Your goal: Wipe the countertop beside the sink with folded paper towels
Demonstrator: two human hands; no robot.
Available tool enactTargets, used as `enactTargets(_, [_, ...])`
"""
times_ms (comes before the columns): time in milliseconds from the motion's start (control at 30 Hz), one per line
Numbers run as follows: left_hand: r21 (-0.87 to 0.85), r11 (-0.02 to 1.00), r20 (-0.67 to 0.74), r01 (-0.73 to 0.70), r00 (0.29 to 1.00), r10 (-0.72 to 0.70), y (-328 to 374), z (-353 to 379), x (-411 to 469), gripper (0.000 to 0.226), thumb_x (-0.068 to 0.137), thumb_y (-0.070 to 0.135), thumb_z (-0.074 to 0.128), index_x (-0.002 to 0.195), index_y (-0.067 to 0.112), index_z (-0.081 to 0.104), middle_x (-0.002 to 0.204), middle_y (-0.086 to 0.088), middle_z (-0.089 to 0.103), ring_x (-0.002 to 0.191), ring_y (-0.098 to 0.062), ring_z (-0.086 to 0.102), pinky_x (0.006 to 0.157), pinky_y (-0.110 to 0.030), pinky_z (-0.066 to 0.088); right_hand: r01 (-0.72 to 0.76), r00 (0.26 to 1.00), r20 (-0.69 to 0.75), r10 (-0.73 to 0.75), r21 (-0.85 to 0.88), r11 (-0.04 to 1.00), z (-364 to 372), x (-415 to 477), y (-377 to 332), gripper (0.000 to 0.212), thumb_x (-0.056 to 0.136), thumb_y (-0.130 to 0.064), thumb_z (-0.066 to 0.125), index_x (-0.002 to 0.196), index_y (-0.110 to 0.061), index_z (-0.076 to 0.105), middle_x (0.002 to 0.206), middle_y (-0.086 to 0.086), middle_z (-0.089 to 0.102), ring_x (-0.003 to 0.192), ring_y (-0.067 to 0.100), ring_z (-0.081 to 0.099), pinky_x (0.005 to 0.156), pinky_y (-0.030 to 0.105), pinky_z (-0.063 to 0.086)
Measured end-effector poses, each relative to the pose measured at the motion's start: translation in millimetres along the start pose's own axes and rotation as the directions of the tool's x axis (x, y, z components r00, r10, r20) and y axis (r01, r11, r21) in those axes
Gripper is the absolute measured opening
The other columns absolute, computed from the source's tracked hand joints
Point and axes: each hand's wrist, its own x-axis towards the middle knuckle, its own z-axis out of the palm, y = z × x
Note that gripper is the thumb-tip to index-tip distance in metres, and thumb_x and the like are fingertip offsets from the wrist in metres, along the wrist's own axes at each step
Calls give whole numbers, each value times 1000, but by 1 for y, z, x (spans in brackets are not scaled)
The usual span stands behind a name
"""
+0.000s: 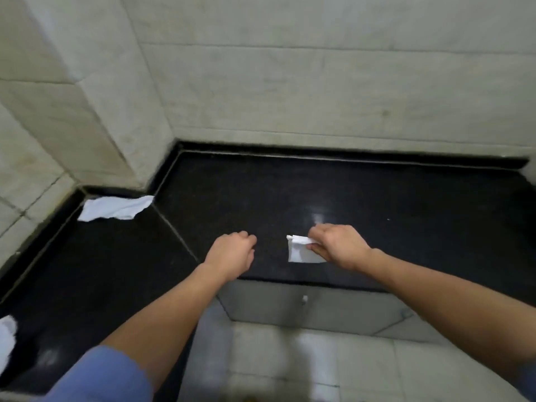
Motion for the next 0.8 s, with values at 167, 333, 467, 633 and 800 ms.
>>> enactTargets(167, [40,973,-21,-226,974,227,133,-11,77,24,95,29,43,109,15,57,107,-5,60,96,-28,60,76,-36,45,-239,970,-48,237,-36,970,-23,-122,100,28,96,-40,50,101,-15,59,97,3,61,87,28,60,63,34,37])
enactTargets(333, [13,934,-13,-357,934,357,290,-5,131,22,95,28,44,105,13,56,104,-6,59,93,-29,60,72,-37,45,-371,928,-74,366,-74,926,-44,-253,190,26,95,-40,52,97,-16,59,94,2,61,85,27,61,59,31,33])
enactTargets(467, [-8,876,-3,-482,876,482,400,-4,161,20,94,28,44,101,13,55,103,-5,58,92,-29,60,70,-37,44,-508,861,-88,501,-86,857,-63,-346,248,25,95,-40,51,100,-16,59,97,2,60,89,26,61,61,32,33])
enactTargets(633, [-11,789,-23,-614,789,613,505,-13,213,21,94,28,44,103,14,56,102,-5,58,91,-30,59,72,-37,46,-643,765,-112,635,-81,761,-73,-439,310,25,96,-41,47,99,-18,56,99,0,59,92,24,59,63,33,38])
enactTargets(800, [0,682,-24,-732,681,731,601,-15,276,22,94,29,45,106,15,57,103,-4,58,93,-28,59,73,-39,50,-744,668,-112,736,-83,663,-78,-501,370,27,96,-42,42,97,-18,56,95,0,59,89,24,61,61,35,40])
